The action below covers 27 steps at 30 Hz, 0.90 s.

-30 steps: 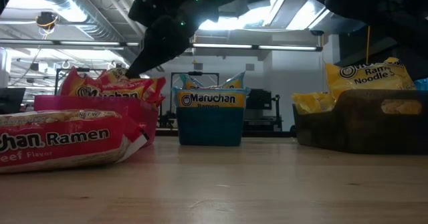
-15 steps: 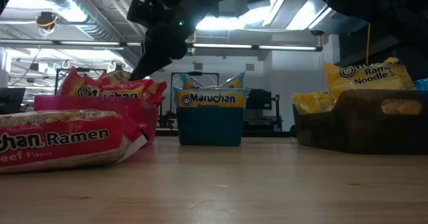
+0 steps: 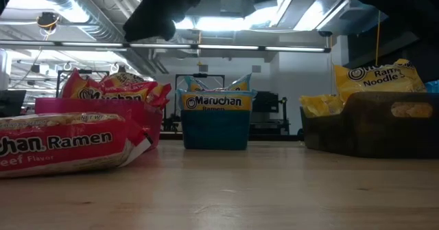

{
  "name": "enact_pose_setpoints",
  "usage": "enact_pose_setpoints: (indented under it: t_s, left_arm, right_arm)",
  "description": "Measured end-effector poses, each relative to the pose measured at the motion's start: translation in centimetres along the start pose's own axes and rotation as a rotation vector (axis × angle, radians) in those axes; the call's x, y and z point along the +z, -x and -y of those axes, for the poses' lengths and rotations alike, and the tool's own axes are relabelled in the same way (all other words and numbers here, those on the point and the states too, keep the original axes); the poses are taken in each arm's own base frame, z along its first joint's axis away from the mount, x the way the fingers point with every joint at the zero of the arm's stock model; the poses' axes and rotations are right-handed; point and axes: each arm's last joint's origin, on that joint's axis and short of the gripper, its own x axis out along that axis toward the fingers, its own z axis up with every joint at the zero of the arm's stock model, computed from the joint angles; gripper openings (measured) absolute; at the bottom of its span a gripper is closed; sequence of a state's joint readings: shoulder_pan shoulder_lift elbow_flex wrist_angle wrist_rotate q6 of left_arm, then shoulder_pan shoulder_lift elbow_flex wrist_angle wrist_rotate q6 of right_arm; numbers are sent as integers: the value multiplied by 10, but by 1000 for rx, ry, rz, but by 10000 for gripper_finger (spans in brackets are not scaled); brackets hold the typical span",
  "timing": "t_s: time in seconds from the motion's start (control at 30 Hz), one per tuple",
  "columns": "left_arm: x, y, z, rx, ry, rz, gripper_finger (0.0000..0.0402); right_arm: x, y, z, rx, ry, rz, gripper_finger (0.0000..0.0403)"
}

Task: Sort Maruchan noodles
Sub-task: Adjust the red noodle packs in the red bin

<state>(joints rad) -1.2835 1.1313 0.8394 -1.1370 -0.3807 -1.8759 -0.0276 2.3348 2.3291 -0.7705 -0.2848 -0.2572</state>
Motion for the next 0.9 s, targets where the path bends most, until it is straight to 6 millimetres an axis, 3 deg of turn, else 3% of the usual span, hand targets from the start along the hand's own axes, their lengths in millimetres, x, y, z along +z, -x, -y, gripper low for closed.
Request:
enact_pose_setpoints:
  t_s: [0.27,0.9]
  left_arm:
    - [1,0,0,-6,-1,19,95]
    - [1,0,0,-9,0,21,95]
  right_arm:
    - [-5,-19,-18,4,1,-51,121]
    - [-44,-78,-5,-11,-84,-160,66]
